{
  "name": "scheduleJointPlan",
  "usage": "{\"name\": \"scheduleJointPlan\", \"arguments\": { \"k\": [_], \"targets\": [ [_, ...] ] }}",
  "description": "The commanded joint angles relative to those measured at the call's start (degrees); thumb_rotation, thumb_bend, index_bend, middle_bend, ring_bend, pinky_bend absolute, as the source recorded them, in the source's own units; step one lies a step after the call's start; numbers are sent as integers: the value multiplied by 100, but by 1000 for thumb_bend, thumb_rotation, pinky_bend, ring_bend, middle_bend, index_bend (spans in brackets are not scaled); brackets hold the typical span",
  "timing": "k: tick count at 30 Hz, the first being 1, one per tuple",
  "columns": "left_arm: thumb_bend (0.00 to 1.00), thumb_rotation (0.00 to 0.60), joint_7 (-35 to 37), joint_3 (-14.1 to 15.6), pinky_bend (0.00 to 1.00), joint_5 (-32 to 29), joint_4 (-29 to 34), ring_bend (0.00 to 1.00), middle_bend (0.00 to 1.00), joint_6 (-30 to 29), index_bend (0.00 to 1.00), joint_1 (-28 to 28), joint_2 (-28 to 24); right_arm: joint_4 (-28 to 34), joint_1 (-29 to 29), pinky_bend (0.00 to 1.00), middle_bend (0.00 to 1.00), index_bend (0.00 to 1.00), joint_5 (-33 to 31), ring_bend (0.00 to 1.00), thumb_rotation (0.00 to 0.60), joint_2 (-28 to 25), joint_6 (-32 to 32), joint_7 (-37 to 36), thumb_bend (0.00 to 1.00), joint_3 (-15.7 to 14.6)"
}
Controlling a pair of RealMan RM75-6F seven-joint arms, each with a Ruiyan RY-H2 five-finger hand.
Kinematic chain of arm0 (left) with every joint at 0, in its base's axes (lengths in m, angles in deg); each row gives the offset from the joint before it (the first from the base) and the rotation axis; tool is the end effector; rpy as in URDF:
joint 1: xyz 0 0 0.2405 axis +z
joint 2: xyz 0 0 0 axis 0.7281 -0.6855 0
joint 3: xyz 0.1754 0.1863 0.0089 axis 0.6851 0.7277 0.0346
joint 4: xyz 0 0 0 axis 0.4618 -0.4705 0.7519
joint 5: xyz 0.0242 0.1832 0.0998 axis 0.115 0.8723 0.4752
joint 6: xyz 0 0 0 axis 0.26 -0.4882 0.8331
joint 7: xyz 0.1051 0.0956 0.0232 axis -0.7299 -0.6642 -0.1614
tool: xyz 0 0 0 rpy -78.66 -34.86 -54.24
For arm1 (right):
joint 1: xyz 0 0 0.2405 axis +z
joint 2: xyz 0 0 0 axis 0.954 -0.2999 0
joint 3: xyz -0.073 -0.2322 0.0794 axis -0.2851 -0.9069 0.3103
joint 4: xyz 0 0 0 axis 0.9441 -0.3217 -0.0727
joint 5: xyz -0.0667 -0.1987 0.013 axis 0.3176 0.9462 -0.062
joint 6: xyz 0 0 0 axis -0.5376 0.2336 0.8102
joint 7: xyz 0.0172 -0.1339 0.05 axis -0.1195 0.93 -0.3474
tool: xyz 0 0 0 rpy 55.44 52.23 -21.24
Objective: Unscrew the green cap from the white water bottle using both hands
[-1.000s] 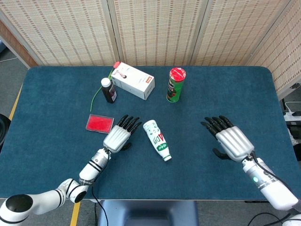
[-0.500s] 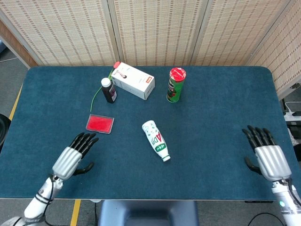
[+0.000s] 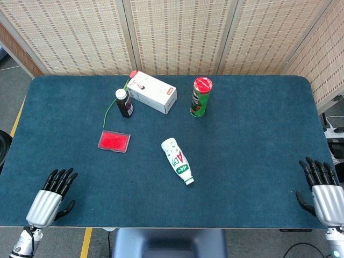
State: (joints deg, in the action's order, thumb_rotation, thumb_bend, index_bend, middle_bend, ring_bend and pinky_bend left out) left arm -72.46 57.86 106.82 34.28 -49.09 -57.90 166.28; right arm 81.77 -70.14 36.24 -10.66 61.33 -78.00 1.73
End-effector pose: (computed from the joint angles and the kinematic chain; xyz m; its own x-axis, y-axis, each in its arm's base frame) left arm -0.3026 0.1715 0.0803 0.4957 0.0257 0.8681 0.8357 -0.2859 -0.4688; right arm -0.3087 -0.1470 0.1710 0.5331 -0.0070 0.8460 -0.8456 0.0296 0.5330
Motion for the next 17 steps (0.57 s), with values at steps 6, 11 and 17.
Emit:
{"name": "scheduleJointPlan", "arguments": {
  "k": [6, 11, 17],
  "targets": [
    [380, 600, 168, -195, 5, 85, -84, 0, 0, 156, 0, -60, -5, -92, -70, 0, 0, 0, 44, 0, 600, -62, 64, -186, 294, 142],
    [380, 600, 297, -203, 5, 215, -123, 0, 0, 73, 0, 1, -3, -103, -89, 0, 0, 0, 117, 0, 600, -112, -4, -305, 294, 143],
    [380, 600, 441, -236, 5, 286, -152, 0, 0, 82, 0, 20, -29, -94, -169, 0, 0, 0, 150, 0, 600, -187, 83, -496, 294, 196]
  ]
}}
